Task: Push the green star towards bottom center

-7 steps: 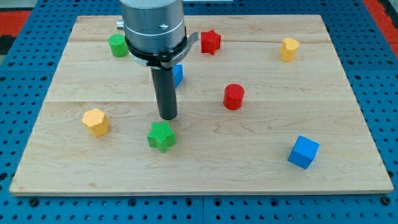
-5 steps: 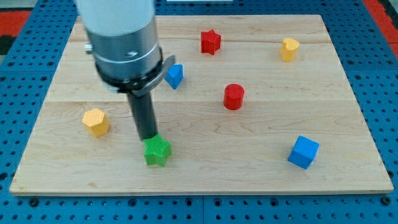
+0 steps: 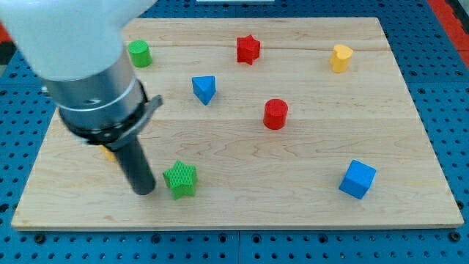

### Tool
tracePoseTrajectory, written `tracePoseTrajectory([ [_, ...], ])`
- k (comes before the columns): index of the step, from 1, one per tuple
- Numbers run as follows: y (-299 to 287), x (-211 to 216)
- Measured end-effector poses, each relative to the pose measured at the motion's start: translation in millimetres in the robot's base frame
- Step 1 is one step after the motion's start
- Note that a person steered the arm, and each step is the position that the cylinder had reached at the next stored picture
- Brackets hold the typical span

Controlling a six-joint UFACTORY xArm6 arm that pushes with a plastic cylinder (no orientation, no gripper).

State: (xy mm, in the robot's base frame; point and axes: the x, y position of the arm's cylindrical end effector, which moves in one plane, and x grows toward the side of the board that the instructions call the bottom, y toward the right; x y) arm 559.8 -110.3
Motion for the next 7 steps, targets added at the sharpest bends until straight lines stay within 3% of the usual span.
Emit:
tracePoseTrajectory([
  [1, 69, -34],
  [4, 43, -35],
  [6, 48, -9],
  [7, 82, -47],
])
